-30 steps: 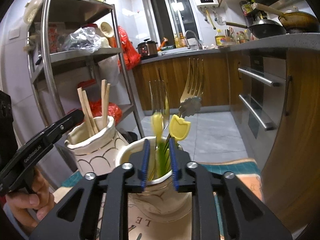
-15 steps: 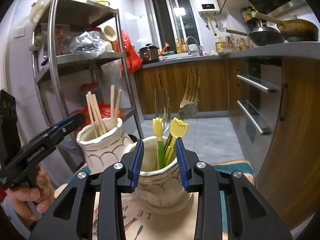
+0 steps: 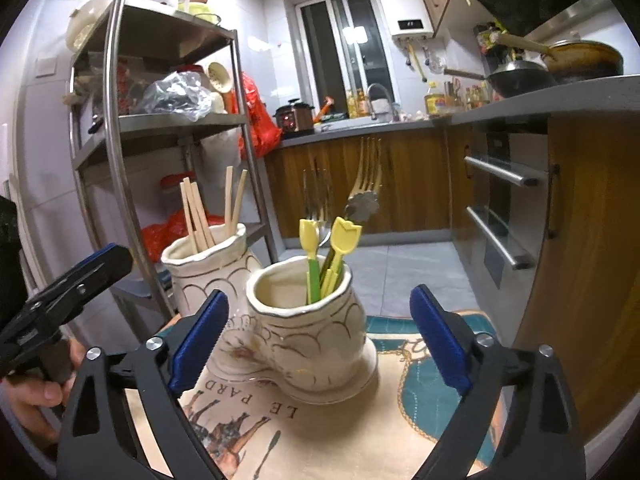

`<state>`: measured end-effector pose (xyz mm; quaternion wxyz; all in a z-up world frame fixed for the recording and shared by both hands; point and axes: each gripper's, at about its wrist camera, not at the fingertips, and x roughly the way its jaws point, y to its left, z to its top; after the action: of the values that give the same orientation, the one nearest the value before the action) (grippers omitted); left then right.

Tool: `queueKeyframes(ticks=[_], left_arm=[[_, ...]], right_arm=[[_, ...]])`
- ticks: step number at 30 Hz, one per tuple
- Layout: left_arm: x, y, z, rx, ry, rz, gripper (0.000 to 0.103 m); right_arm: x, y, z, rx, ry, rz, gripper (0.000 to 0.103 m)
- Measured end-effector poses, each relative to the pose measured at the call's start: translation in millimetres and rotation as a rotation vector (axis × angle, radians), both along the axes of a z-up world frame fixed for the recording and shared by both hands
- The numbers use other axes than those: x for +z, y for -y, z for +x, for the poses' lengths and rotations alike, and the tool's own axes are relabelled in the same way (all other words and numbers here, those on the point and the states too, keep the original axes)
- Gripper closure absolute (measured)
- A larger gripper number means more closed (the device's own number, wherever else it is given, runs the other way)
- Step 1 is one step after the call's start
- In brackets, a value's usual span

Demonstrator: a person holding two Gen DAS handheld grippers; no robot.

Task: Organize utensils

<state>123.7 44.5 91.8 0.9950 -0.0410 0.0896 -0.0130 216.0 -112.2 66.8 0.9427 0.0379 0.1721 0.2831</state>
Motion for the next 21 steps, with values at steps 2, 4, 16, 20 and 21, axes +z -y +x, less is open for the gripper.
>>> queueKeyframes(ticks=[2, 4, 16, 20, 21], left_arm=[[-3, 1, -6, 0.009, -0.004, 0.007, 0.005], [-6, 1, -9, 0.013, -0.011, 0.007, 0.005], [-31, -3, -21, 0.049, -0.018, 0.008, 0.005], [-31, -2, -24, 0.047, -0.005, 0.014, 0.005], [-31, -2, -26, 0.05, 0.003, 0.013, 0.005]], right_arm=[[-2, 2, -5, -0.012, 0.009, -0.008, 0.009], [-4, 3, -8, -0.015, 0.009, -0.01, 0.009], [-19, 3, -26, -0.016, 0.036, -0.038, 0.008], [-21, 3, -29, -0.02, 0.043, -0.049, 0.008], [-20, 3, -30, -0.022, 0.05, -0.047, 0.008]])
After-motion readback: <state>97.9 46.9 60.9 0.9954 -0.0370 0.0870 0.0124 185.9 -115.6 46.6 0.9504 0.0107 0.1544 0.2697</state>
